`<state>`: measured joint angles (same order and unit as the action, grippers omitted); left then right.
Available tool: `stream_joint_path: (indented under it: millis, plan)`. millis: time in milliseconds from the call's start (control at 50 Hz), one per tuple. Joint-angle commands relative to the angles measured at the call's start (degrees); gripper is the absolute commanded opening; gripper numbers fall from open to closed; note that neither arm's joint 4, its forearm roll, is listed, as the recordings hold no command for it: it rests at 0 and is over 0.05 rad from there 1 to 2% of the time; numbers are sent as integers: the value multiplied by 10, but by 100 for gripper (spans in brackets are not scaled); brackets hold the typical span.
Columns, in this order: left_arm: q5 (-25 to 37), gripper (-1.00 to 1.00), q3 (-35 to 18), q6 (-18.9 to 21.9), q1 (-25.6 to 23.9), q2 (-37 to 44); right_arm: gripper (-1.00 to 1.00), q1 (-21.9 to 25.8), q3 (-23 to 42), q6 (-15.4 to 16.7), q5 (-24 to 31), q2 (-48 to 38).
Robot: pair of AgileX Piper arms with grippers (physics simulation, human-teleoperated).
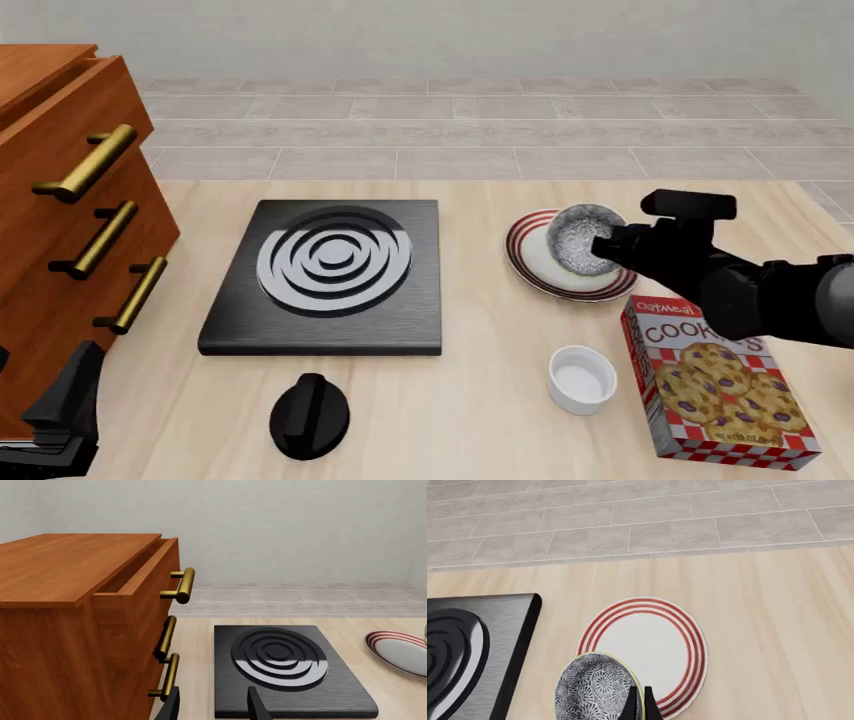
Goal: Pick the akita bowl next to the ramekin and place it on the plate.
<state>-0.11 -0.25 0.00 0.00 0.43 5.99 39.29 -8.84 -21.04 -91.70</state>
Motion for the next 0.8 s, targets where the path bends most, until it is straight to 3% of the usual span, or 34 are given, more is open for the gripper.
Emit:
stream_joint_path:
  millis: [20, 800]
  plan:
    - [0, 100, 0, 0, 0, 0, -100, 5, 10, 7, -5, -9]
    - [0, 100, 0, 0, 0, 0, -100, -16, 25, 40, -58, -96]
